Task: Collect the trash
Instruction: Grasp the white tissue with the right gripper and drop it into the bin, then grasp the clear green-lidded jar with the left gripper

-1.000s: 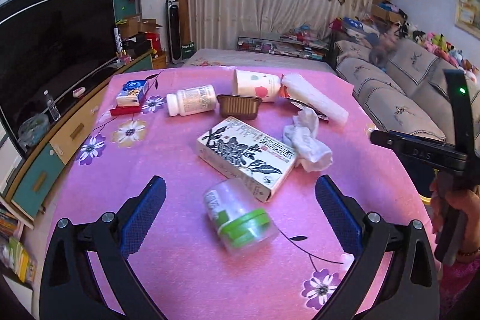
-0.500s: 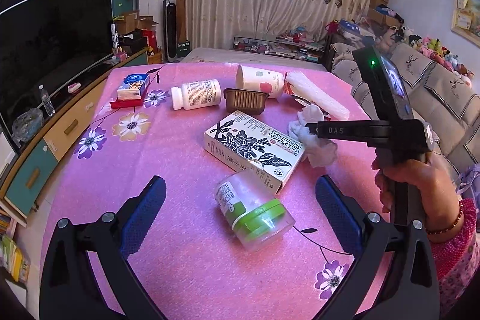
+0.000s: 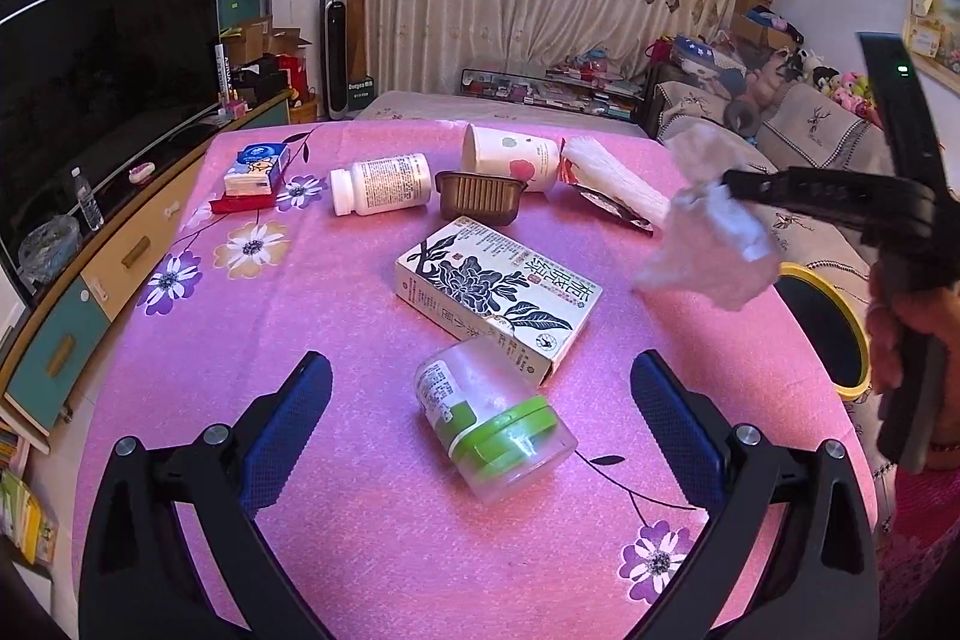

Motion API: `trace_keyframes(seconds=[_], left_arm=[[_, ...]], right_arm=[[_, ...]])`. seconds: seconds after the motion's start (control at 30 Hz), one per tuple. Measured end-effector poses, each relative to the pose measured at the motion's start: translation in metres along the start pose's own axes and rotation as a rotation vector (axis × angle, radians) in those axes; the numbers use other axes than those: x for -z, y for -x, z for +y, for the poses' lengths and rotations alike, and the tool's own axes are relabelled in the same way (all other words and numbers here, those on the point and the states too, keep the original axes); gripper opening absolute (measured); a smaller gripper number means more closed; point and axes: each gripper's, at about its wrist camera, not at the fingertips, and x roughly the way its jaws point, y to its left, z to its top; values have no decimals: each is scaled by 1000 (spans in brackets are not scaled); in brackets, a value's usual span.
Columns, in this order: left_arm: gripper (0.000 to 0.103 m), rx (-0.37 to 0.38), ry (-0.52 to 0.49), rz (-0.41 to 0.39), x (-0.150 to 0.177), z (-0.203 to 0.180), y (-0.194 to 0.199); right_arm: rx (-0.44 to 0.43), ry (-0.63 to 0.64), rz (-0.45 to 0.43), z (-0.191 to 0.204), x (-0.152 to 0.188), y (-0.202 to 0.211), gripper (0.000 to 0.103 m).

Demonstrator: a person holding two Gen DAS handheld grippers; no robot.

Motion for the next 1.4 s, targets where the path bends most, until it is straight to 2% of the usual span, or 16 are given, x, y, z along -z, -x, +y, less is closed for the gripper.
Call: trace_keyframes(seconds=[0.23, 0.37, 0.6, 0.7, 0.97, 1.07, 1.13, 1.4], left_arm=[[98, -3, -11, -1, 0, -8, 0], [98, -6, -16, 3, -1, -10, -1], [98, -9, -24, 9, -1, -16, -5], [98, -10, -34, 14, 0, -19, -7], [98, -17, -40, 17, 1, -21, -9], [98, -19, -41, 20, 1, -21, -10], [98, -20, -42, 22, 1, -21, -10], [98, -17, -33, 47, 7, -18, -17]], right_arm=[[120, -88, -57, -68, 10, 42, 6], [218, -188, -55, -129, 24, 54, 6], [362, -303, -13, -209, 49, 42, 6], [399, -334, 13, -230, 60, 28, 6], [473, -366, 79, -254, 82, -8, 7], [489, -367, 79, -256, 85, -9, 21], [496, -369, 67, -254, 85, -7, 37], [493, -346, 35, -238, 82, 8, 40]])
